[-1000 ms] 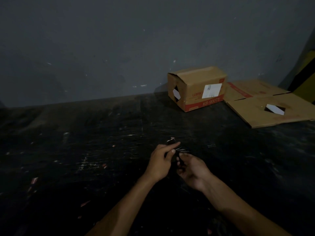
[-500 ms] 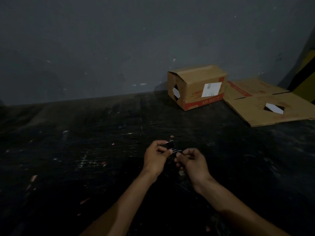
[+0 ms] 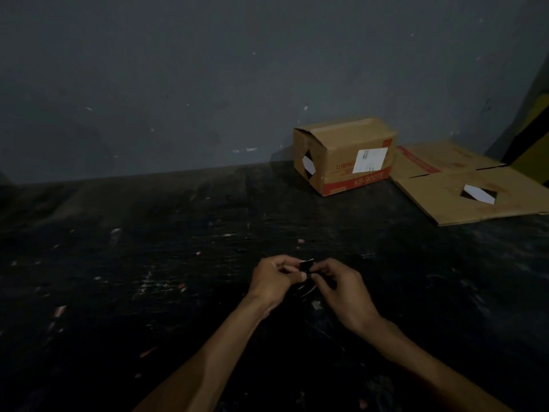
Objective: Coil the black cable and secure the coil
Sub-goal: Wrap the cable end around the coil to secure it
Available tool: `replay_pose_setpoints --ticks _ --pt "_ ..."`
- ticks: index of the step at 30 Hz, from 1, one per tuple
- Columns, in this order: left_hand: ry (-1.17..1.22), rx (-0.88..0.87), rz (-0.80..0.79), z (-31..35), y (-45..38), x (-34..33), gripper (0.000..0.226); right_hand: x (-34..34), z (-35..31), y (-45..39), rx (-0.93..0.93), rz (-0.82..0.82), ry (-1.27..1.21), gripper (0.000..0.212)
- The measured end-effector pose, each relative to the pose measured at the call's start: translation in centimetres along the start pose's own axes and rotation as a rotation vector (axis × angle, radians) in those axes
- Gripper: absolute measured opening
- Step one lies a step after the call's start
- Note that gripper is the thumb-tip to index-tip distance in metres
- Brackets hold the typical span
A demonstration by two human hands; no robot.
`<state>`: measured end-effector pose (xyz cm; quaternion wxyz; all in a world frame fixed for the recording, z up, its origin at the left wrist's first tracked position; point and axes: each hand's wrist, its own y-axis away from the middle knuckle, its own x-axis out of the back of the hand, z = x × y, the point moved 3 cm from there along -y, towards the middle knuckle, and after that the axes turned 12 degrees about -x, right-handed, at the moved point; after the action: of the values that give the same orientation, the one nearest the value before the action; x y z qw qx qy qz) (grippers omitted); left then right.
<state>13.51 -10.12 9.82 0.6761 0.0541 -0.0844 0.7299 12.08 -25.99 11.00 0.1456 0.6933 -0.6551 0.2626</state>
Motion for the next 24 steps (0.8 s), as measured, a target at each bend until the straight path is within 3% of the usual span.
replay_pose_setpoints --ticks 3,5,10,24 --pt "-0.061 0.011 -0.087 -0.1 0.4 -0.3 0.032 0.1 0.1 0.0 0.207 0.043 0.300 0.005" --pt "-0.143 0.006 -0.143 -0.3 0.7 -0.5 0.040 -0.1 0.5 -0.2 0.197 0.007 0.362 0.004" --pt "-0.196 0.005 -0.230 -0.8 1.2 -0.3 0.040 -1.2 1.3 -0.3 0.011 -0.148 0.206 0.018" --pt "-0.226 -0.061 -0.216 0.1 0.7 0.8 0.032 -1.6 1.4 -1.7 -0.169 -0.176 0.028 0.019"
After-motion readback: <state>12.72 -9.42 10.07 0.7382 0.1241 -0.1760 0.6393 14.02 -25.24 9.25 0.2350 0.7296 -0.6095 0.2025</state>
